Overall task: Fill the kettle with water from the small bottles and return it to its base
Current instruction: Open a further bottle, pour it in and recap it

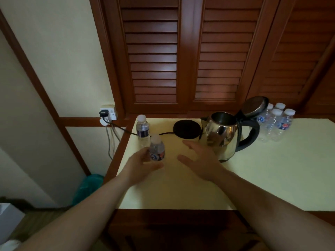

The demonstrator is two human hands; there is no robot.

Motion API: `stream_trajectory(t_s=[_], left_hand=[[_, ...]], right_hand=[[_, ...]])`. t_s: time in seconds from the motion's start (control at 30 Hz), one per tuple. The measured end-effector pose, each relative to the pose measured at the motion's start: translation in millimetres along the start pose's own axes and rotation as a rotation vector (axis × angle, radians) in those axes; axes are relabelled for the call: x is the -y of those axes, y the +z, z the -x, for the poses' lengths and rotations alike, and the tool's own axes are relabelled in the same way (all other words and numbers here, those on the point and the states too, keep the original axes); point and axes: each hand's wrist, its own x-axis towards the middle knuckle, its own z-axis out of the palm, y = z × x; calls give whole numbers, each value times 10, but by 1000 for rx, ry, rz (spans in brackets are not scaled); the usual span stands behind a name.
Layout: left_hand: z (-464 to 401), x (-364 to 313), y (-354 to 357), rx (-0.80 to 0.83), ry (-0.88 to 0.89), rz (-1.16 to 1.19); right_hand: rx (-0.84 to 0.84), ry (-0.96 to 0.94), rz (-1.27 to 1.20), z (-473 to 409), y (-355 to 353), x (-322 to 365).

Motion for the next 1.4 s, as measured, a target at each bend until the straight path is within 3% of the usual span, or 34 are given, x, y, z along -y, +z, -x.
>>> stream_trajectory(t_s=[0.2,0.5,0.67,0.83,1.0,1.2,1.4], left_hand=[[53,-224,364,92,91,-28],[32,-343,556,141,126,-73],[16,-330,536,182,134,-53],[5,-336,537,191,127,-50],[30,-359,539,190,136,-57],[40,-339,543,168,121,-31],[79,-398,589,112,105,-21]], right_hand=[[-46,-170,55,-167,-379,541],[-35,-99,120,-123,-510,655],[141,-210,152,-142,-652,607],[289,-216,12,-184,-750,603],[140,-178,232,-194,-646,656],[77,-281,62,-173,-726,596],[14,-129,17,-69,-895,214]])
